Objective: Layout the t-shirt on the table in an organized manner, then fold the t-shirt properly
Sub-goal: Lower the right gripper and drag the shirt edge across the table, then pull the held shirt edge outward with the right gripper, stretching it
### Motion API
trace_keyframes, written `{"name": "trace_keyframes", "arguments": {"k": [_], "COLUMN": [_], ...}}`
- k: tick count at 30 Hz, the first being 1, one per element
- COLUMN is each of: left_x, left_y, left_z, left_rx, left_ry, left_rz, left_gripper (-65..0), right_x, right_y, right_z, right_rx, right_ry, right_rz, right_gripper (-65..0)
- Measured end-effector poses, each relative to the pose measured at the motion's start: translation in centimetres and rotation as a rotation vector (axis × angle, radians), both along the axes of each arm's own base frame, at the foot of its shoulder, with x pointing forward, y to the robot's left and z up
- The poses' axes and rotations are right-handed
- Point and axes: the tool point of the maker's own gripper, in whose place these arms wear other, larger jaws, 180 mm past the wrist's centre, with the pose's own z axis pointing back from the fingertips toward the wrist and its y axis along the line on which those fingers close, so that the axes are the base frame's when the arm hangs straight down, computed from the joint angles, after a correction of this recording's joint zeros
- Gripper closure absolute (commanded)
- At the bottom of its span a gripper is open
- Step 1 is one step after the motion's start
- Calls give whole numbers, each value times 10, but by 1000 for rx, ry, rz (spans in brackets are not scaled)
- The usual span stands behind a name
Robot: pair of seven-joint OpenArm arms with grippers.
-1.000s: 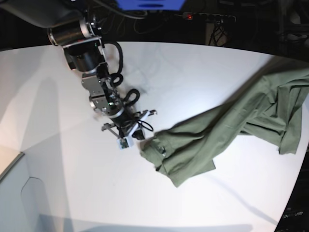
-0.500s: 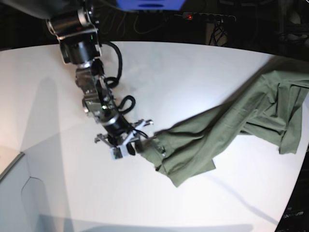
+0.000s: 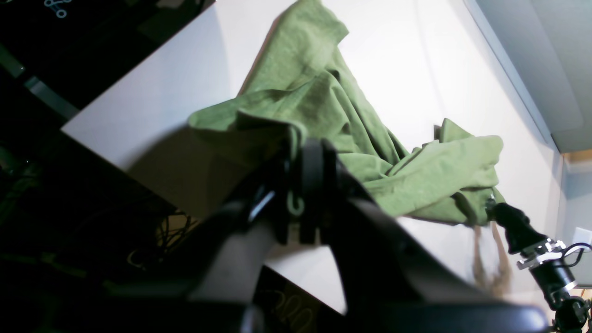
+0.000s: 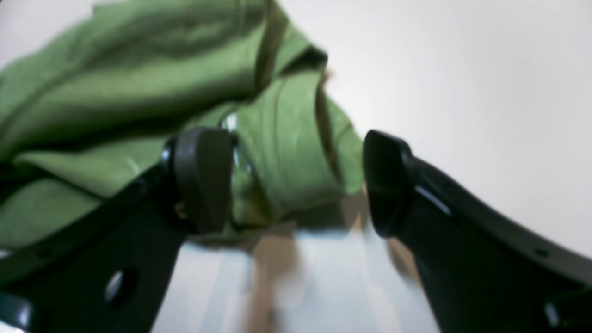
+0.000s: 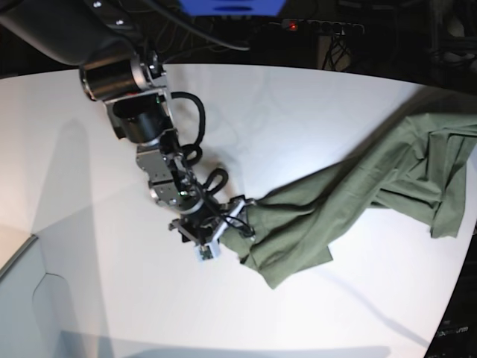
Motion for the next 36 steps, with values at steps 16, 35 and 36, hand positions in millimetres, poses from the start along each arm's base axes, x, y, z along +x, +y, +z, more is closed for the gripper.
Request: {"name": "trace_keyframes", "arguments": {"k": [16,35,36], "left_x": [3,72,74], "left_y": [0,-65,-71], "left_z": [2,-12,-16], "left_rx": [1,-102,-112], "left_ry": [-9,-82,-77], "left_rz": [1,-156,-170], "left_gripper": [0,0,0], "right_x": [-4,-96,-101], "right_y": [-4,-164,-163], "right_z": [-14,7,11], "right_rx": [-14,-139,-137], "right_ry": [48,-122,-135], "right_rz": [0,-253,-251], "right_gripper": [0,0,0]}}
